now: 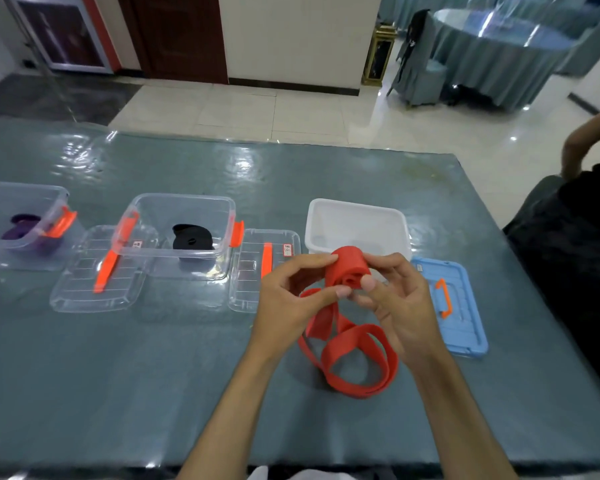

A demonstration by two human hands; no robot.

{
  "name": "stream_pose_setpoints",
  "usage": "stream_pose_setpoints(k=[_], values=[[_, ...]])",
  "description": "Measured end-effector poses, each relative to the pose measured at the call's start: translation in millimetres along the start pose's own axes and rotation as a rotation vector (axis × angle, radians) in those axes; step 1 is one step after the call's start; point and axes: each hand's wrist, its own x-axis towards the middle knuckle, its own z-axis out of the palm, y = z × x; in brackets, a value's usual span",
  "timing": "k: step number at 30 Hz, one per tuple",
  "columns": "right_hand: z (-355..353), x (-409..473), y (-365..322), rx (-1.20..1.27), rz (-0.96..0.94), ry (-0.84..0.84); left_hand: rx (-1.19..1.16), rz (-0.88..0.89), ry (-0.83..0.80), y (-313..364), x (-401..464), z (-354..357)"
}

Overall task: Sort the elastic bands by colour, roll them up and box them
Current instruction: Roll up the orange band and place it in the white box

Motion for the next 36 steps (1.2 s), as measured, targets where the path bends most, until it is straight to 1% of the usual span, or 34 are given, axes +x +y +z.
stream_pose_setpoints(k=[3,5,10,13,16,19,22,24,29,31,34,36], values=[[-5,1,2,-0.1,-0.041,0.051,-0.002,-0.058,-0.012,-4,-7,4],[-3,3,4,-0.104,-0.075,0.068,-0.035,-0.075,0.008,-7,-10,7],[5,7,7,-0.08,-0.09,0.043,-0.006,-0.068,0.103,-11,-6,6],[1,11,8,-0.145,-0.101,0.034,0.022,-0.066,0.136,-18,-8,5],[2,11,14,-0.134,-0.069,0.051,-0.005,-0.058,0.166,-21,-8,7],[1,13,19,-0.108,0.013,0.038,0.012,-0.042,0.216,-24,-6,9],[-2,17,19,-0.241,0.003,0.031,0.034,-0.024,0.249,-27,-5,9],[-4,18,18,-0.264,-0.015,0.044,0.006,-0.021,0.275,-27,-3,10],[-4,21,11,-0.222,0.001,-0.014,0.038,0.051,0.279,-31,-1,14],[-2,23,13,-0.224,0.009,-0.013,0.063,0.057,0.287,-33,-1,14],[0,25,19,-0.213,0.021,0.007,0.115,0.059,0.241,-35,2,16],[-1,27,23,-0.278,-0.006,0.025,0.168,0.058,0.204,-37,6,17]])
